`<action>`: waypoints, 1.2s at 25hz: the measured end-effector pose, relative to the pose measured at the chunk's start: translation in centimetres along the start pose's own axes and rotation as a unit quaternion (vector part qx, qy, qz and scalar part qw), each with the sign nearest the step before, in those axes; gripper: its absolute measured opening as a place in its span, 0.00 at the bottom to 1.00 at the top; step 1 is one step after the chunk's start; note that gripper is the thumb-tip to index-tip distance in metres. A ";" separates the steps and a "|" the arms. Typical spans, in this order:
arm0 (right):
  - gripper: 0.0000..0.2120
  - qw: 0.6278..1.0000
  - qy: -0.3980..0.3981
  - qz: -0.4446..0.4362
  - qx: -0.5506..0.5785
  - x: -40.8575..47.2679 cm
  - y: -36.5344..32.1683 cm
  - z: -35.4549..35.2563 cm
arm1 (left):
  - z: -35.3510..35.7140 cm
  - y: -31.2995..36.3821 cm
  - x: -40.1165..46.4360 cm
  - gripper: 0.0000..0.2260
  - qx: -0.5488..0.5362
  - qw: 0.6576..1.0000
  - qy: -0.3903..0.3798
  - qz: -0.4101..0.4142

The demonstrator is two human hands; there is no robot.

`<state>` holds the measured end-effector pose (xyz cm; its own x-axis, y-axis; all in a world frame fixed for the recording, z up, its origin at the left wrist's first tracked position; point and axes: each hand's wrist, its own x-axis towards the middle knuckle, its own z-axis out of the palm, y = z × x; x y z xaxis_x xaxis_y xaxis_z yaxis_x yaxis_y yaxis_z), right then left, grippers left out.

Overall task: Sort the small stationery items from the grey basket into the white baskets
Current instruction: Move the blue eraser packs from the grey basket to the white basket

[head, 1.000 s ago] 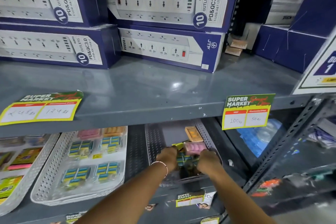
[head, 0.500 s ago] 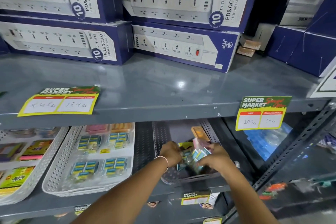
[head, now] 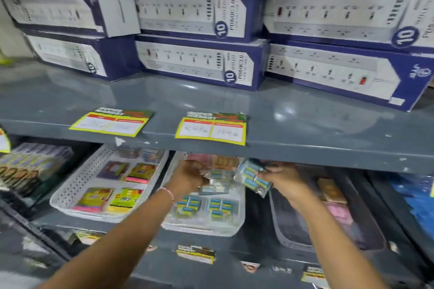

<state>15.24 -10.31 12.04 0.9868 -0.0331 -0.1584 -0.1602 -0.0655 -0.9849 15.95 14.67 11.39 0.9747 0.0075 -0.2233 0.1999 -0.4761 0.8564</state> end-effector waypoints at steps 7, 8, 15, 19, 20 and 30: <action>0.12 0.934 -0.110 0.057 -0.335 3.9 4.7 8.7 | -5.9 -7.1 0.9 0.09 0.004 0.986 -0.011 -0.167; 0.12 0.923 -0.120 0.067 -0.359 4.1 5.2 9.2 | -6.0 -7.4 1.2 0.09 0.001 0.986 -0.014 -0.167; 0.14 0.893 -0.108 0.087 -0.428 4.1 6.8 10.9 | -5.6 -7.8 2.9 0.07 0.145 0.984 -0.043 -0.098; 0.16 0.863 -0.097 0.065 -0.491 3.8 6.8 11.6 | -4.9 -8.1 3.1 0.11 0.326 0.942 -0.065 -0.040; 0.16 0.853 -0.097 0.056 -0.509 3.7 6.9 11.8 | -4.7 -8.0 2.9 0.11 0.359 0.930 -0.073 -0.028; 0.21 0.768 -0.184 0.067 -0.609 2.8 6.6 12.5 | -2.4 -8.0 3.8 0.44 0.477 0.854 -0.205 0.035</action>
<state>17.23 1.66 4.25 0.8633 0.1477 -0.4825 0.0575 -0.9788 -0.1967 18.29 20.64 4.85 0.8255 -0.2652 -0.4982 -0.2204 -0.9641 0.1480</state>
